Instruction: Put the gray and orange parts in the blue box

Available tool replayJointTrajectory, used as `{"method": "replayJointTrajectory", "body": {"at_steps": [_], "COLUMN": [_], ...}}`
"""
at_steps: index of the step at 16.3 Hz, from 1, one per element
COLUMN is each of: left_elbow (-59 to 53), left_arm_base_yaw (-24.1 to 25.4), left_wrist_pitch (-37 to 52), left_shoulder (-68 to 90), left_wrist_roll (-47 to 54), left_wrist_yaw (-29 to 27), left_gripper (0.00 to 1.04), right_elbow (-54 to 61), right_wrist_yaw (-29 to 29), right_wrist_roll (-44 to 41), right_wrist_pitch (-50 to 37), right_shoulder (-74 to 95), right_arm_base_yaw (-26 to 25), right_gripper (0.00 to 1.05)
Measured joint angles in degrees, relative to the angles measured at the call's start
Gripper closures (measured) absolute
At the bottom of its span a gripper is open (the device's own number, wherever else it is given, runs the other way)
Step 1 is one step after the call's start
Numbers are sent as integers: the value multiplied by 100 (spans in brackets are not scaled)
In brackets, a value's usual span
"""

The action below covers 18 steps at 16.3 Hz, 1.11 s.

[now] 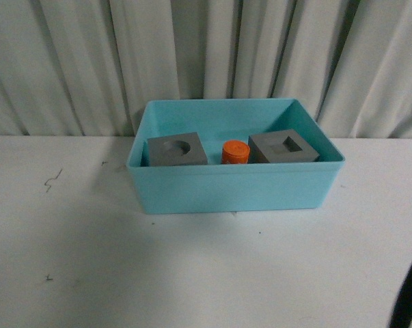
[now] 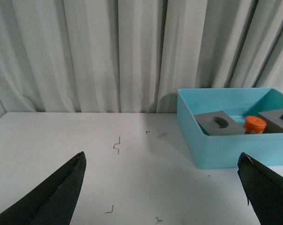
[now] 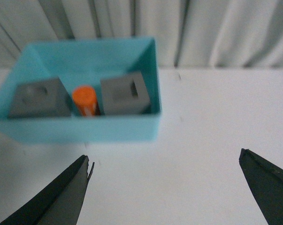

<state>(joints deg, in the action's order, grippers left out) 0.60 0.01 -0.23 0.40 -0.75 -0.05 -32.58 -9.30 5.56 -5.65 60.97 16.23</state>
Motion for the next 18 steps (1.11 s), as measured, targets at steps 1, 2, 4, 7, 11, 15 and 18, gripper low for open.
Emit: {"method": "replayJointTrajectory", "body": {"at_steps": [1, 2, 4, 7, 11, 15, 18], "left_elbow": [0, 0, 0, 0, 0, 0, 0], "left_arm_base_yaw": [0, 0, 0, 2, 0, 0, 2], "left_wrist_pitch": [0, 0, 0, -2, 0, 0, 0], "left_shoulder": [0, 0, 0, 0, 0, 0, 0], "left_wrist_roll": [0, 0, 0, 0, 0, 0, 0], "left_wrist_yaw": [2, 2, 2, -11, 0, 2, 0], "left_gripper": [7, 7, 7, 7, 7, 7, 7], "right_elbow": [459, 903, 1117, 2664, 2857, 2979, 3195], "right_wrist_yaw": [-348, -909, -1488, -1390, -551, -15, 861], "right_wrist_roll": [249, 713, 1445, 146, -417, -505, -518], "right_wrist_pitch": [546, 1364, 2144, -1281, -1128, -787, -529], "right_shoulder": [-704, -1670, -2273, -3244, -3974, -4500, -5003], "right_arm_base_yaw": [225, 713, 1329, 675, -170, -710, -1655], "right_gripper": [6, 6, 6, 38, 80, 103, 103]}}
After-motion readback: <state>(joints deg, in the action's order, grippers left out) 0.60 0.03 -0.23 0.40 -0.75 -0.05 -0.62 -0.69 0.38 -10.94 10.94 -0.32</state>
